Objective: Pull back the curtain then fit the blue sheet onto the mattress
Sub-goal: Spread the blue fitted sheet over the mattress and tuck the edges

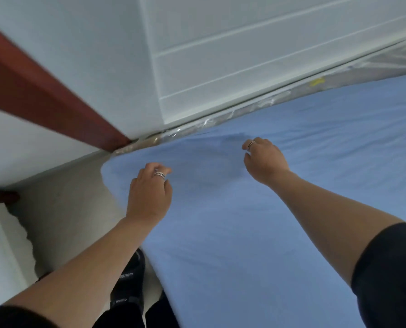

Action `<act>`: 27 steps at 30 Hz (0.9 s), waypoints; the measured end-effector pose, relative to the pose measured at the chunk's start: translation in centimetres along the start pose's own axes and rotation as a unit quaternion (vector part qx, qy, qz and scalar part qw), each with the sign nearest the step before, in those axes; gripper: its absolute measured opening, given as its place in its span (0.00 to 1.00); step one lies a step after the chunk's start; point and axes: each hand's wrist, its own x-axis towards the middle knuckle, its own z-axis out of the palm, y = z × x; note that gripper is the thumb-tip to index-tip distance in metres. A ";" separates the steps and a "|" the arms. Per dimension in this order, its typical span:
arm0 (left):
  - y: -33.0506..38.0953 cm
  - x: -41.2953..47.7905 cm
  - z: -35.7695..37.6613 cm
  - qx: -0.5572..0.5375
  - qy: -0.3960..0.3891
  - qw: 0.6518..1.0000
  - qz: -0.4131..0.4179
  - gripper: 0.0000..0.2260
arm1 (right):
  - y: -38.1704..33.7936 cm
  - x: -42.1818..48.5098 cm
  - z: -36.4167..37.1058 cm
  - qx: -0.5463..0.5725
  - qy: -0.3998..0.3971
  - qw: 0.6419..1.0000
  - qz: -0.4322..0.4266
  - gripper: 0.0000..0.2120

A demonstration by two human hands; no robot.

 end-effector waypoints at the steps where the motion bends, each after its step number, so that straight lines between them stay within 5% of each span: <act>1: 1.1 0.9 0.1 0.000 -0.004 1.000 0.007 0.15 | 1.1 0.2 -0.8 -0.003 0.009 1.000 0.000 0.18; 7: 9.0 8.4 3.3 -0.012 -0.037 0.998 0.050 0.17 | 9.0 3.3 -4.8 -0.033 0.019 0.997 0.067 0.23; 10: 10.8 10.7 5.3 0.073 -0.082 0.992 0.054 0.24 | 11.9 4.6 -4.6 -0.074 -0.046 0.988 0.126 0.30; 12: 11.5 11.8 6.2 0.134 -0.040 0.987 0.079 0.26 | 13.7 5.8 -3.8 -0.088 -0.071 0.983 0.142 0.35; 14: 11.8 13.0 6.6 0.137 -0.006 0.985 0.103 0.25 | 14.4 7.1 -3.0 -0.083 -0.089 0.983 0.140 0.36; 18: 11.5 15.5 7.7 0.079 -0.072 0.988 0.109 0.17 | 15.1 9.5 -1.9 -0.002 -0.143 0.977 0.159 0.35; 27: 10.5 18.3 6.7 0.062 -0.157 0.982 0.086 0.14 | 14.6 10.0 -4.2 -0.045 -0.166 0.976 0.130 0.31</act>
